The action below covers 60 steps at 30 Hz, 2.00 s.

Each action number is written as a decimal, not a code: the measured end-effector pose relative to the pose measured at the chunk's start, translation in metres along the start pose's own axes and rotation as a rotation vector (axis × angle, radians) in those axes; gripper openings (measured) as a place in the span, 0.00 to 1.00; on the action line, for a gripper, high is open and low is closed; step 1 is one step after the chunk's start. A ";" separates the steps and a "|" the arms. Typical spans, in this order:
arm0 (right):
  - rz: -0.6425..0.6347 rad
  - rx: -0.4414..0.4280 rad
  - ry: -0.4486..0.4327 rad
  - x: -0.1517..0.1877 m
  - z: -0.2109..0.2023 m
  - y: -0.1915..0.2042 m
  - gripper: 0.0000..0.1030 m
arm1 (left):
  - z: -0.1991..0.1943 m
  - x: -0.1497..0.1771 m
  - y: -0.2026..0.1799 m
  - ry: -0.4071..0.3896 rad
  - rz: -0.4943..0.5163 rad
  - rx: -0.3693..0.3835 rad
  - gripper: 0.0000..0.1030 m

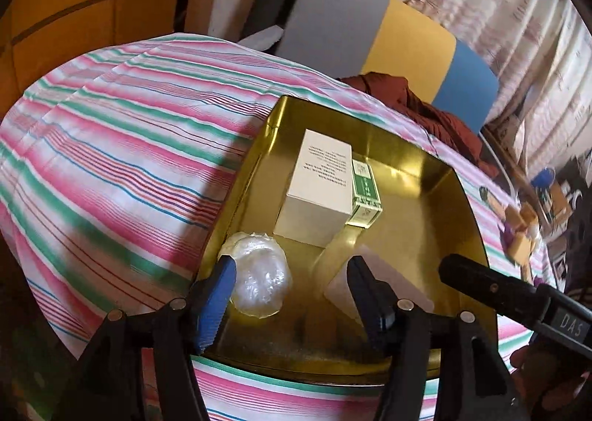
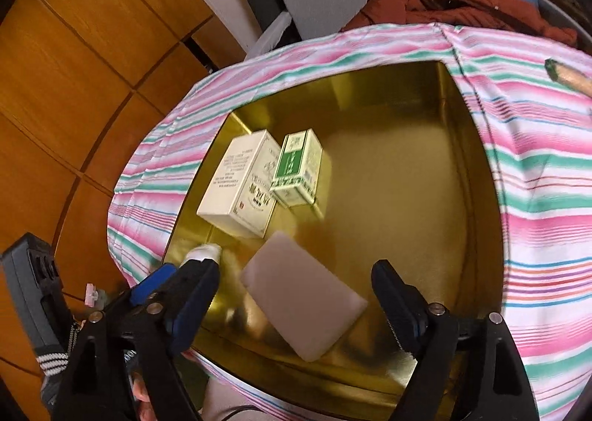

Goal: Organize objects
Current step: 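Lower the plastic bag into the tray with left while right drops the white sponge, then grasp the green-wrapped cracker packet with the right gripper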

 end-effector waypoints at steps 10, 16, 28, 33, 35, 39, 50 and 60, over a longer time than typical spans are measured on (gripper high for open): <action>0.000 0.053 -0.058 -0.007 -0.020 -0.019 0.82 | -0.005 0.003 -0.025 0.000 0.041 0.036 0.61; -0.008 0.161 -0.123 -0.016 -0.044 -0.041 0.82 | -0.004 0.008 -0.058 0.007 0.128 0.057 0.61; 0.113 0.284 -0.198 -0.020 -0.090 -0.128 0.82 | -0.007 0.017 -0.125 0.029 0.274 0.117 0.61; 0.176 0.333 -0.201 -0.013 -0.107 -0.171 0.82 | -0.003 0.023 -0.165 0.049 0.373 0.160 0.61; 0.184 0.359 -0.201 -0.009 -0.113 -0.185 0.82 | 0.000 0.025 -0.186 0.058 0.419 0.181 0.62; 0.238 0.430 -0.209 0.002 -0.128 -0.227 0.82 | 0.010 0.033 -0.222 0.093 0.480 0.224 0.62; 0.403 0.603 -0.293 -0.009 -0.176 -0.357 0.75 | 0.023 0.070 -0.281 0.172 0.597 0.277 0.62; 0.399 0.664 -0.258 -0.040 -0.157 -0.416 0.61 | 0.038 0.084 -0.305 0.218 0.638 0.267 0.62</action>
Point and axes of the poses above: each gripper's, at about its wrist camera, not at the fingertips, and z roughly the way its jaws point, y to its left, x to its underside, the point moved 4 cm from there along z, roughly the way its jaws point, and after that the axes turned 1 degree about y, right-handed, at the moved point
